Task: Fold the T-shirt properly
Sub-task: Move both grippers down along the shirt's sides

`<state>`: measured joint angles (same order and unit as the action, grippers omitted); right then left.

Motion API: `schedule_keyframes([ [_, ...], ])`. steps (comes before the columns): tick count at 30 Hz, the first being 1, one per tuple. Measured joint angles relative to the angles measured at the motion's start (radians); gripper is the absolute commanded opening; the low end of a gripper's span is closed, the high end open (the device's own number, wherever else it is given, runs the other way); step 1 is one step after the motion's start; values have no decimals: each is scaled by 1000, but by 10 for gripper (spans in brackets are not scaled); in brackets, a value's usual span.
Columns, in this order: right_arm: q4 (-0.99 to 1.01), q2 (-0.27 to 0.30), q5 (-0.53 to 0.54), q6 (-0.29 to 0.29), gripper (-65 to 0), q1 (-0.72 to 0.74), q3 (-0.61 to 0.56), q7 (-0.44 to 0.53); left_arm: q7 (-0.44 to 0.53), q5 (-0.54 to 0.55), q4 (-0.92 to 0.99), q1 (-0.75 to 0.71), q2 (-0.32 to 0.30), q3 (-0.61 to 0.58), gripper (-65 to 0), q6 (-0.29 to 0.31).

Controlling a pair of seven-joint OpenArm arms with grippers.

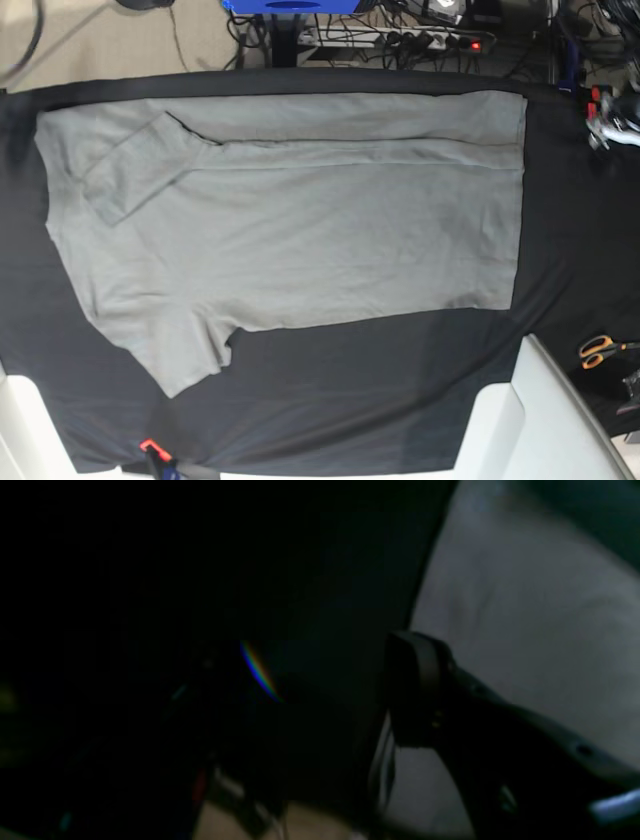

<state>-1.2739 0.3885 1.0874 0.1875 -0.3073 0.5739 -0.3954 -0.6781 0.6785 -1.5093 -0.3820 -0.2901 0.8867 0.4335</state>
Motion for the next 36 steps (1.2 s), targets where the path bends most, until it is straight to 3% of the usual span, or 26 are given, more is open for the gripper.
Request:
schedule_keyframes([
  [1,45,28,-74,37,-195,61,-31,0,-2,-6,1,17,-5,0,-240,-7],
  [3,154,61,-240,176,-195,193,-111,-10,-11,-16,4,40,-19,-23,-240,-15],
  [7,424,56,-547,362,-195,455,-180,4,-6,-12,3,58,-97,-189,-240,-8],
  [10,607,59,-737,424,-195,581,-180,66,-2,-8,2,52,-119,-282,-244,-7],
  [12,705,65,-790,476,-192,629,-181,145,-10,-8,2,49,-119,-308,-245,-6],
  [16,858,60,-883,489,-191,714,-183,224,-11,-14,4,80,-129,-312,-245,-10],
  [22,925,58,-890,476,-191,730,-183,312,-12,-12,10,88,-122,-313,-245,-8],
  [27,951,23,-888,475,-194,728,-304,342,-11,-12,11,87,-121,-313,-245,-7],
  [30,951,2,-882,408,-195,731,-354,373,-11,-12,11,82,-121,-313,-245,-7],
  [33,949,2,-882,396,-197,736,-394,373,-10,-11,11,83,-121,-313,-245,-7],
  [35,949,2,-879,396,-222,736,-410,379,-11,-12,11,82,-121,-313,-245,-7],
  [36,949,2,-879,391,-264,736,-412,377,-11,-12,11,82,-121,-313,-245,-7],
])
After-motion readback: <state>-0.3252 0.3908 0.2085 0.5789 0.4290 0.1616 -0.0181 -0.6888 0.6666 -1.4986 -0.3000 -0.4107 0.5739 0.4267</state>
